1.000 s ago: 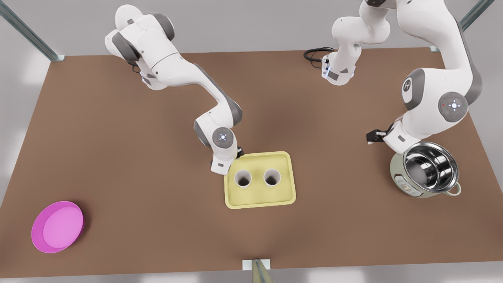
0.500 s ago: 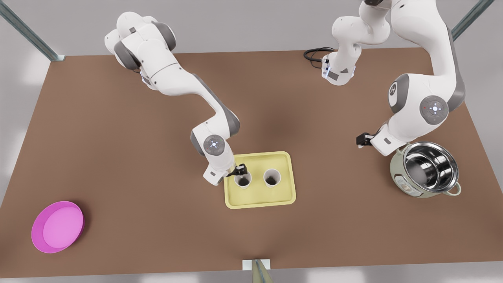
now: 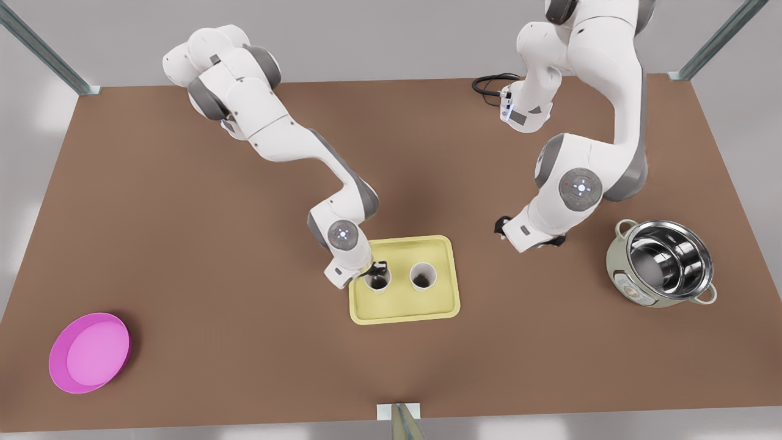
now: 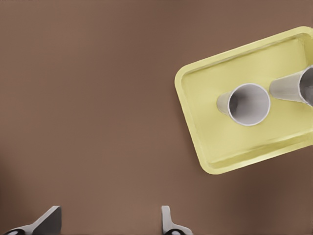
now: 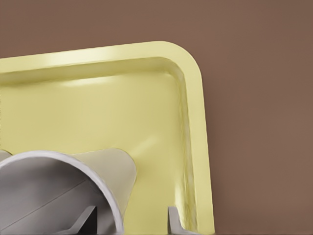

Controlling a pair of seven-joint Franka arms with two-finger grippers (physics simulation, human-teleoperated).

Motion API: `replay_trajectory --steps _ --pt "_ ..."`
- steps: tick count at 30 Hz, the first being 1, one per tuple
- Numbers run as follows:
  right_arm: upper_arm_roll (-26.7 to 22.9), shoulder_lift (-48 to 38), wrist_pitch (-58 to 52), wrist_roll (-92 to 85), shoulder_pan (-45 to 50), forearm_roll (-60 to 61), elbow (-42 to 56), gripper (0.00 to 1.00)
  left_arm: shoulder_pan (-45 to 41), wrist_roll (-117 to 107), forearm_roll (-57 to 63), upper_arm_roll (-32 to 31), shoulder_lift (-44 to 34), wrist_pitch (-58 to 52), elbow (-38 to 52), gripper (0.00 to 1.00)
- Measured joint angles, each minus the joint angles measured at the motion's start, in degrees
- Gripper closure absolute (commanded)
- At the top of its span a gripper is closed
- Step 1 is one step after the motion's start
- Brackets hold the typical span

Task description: Use the left arm to pick up the white IKEA cup from the tray and place it on the middle-left position; use the right arm to pick up the white IKEA cup from the tray and place it on the middle-right position

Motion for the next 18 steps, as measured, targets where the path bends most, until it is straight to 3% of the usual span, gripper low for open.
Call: replay_trajectory --steps 9,11,18 --pt "0.7 -0.5 -0.1 2.5 -3.1 2.6 0.1 0.78 -5.5 -8.4 -1.4 -0.1 13.2 10.1 6.3 0.00" --pt "2.4 -1.0 -0.1 2.6 -5.5 3.3 0.1 1.00 -6.3 -10.2 -2.2 -0.3 15.8 13.7 6.8 0.00" --pt "6.4 -6.1 -6.7 -1.0 -18.0 4.0 0.3 1.00 -8.7 -15.7 -3.1 -0.4 20.4 21.9 7.5 0.00"
